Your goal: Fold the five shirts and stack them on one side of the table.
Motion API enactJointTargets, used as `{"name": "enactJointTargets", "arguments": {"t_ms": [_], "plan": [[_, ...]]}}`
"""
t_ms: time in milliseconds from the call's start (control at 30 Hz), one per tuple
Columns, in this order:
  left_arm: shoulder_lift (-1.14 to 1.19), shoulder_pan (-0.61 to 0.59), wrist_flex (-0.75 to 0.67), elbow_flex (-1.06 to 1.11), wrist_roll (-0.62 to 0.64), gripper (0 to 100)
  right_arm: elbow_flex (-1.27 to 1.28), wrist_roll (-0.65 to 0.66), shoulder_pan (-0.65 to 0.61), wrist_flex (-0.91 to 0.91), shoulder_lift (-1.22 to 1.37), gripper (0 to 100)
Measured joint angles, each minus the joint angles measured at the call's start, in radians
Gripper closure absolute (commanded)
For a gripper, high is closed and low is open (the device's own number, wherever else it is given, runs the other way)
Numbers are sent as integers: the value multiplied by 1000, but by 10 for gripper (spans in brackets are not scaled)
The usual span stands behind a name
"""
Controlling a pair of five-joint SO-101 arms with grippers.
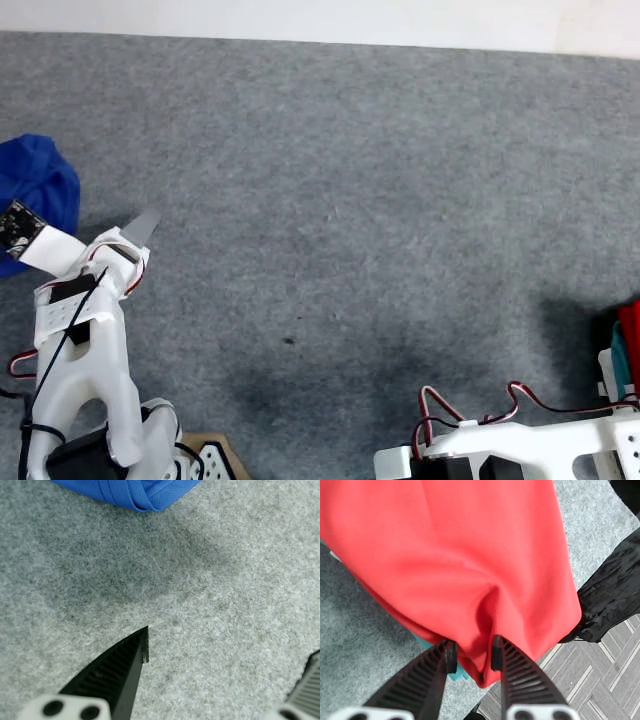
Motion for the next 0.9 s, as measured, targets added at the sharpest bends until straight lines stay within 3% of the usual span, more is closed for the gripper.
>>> {"name": "enactJointTargets", "arguments": {"t_ms": [300, 500, 900], "plan": [[0, 0, 0, 0, 0, 543, 0, 14, 0, 0, 0, 878], [0, 0, 0, 0, 0, 543, 0, 41, -14, 0, 0, 993], [0, 0, 0, 0, 0, 543, 0, 46, -37, 0, 0, 991]]}}
